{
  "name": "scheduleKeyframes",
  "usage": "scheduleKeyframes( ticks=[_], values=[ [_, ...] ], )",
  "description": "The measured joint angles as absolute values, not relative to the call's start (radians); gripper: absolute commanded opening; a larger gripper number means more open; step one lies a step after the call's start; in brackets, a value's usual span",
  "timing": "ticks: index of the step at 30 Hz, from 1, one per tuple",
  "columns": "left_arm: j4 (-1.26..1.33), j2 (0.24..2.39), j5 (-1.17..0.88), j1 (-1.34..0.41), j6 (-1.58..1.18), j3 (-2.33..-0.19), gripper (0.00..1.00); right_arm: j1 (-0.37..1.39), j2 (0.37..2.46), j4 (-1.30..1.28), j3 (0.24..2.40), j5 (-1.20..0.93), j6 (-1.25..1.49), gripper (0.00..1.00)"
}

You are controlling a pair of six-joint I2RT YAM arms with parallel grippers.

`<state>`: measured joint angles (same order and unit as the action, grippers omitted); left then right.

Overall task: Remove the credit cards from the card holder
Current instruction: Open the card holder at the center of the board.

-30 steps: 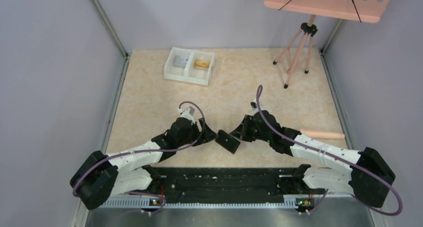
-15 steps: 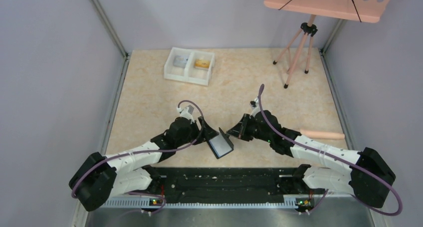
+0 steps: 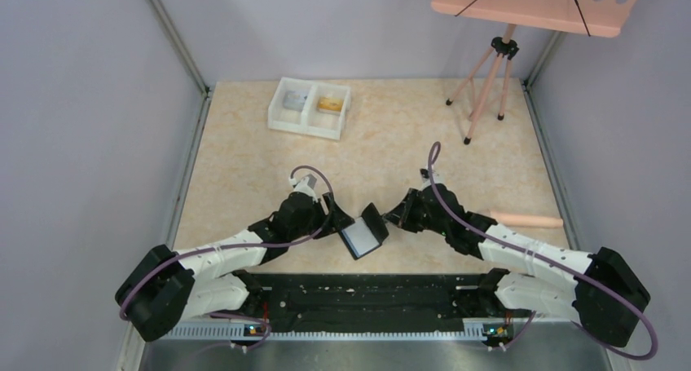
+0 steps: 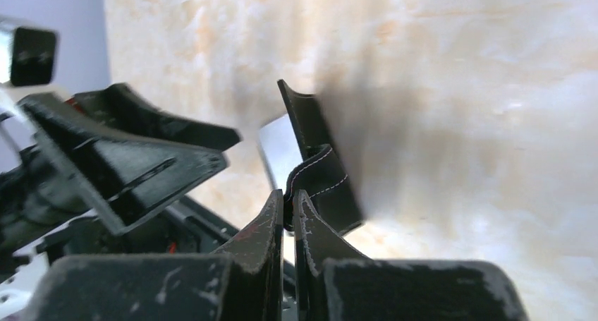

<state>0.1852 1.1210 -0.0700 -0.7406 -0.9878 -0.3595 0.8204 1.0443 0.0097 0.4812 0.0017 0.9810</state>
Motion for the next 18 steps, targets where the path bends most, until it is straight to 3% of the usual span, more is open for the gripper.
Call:
scheduleKeyframes(
  ticks=[9,14,18],
  values=[
    [0.12,1.102,-0.047,-0.741,-0.976,-0.36,0.63,0.725,1.039,-0.071,0.381,0.035,0.95,0.01],
    [0.099,1.097,-0.043,-0.741,-0.972,-0.36,0.62,0.723,1.045,-0.106,0.374,0.054,0.937,0.22],
    [0.075,1.086,-0.03,-0.741,-0.965,-0.36,0.63,0.723,1.036,-0.184,0.404,0.065,0.909,0.33]
  ],
)
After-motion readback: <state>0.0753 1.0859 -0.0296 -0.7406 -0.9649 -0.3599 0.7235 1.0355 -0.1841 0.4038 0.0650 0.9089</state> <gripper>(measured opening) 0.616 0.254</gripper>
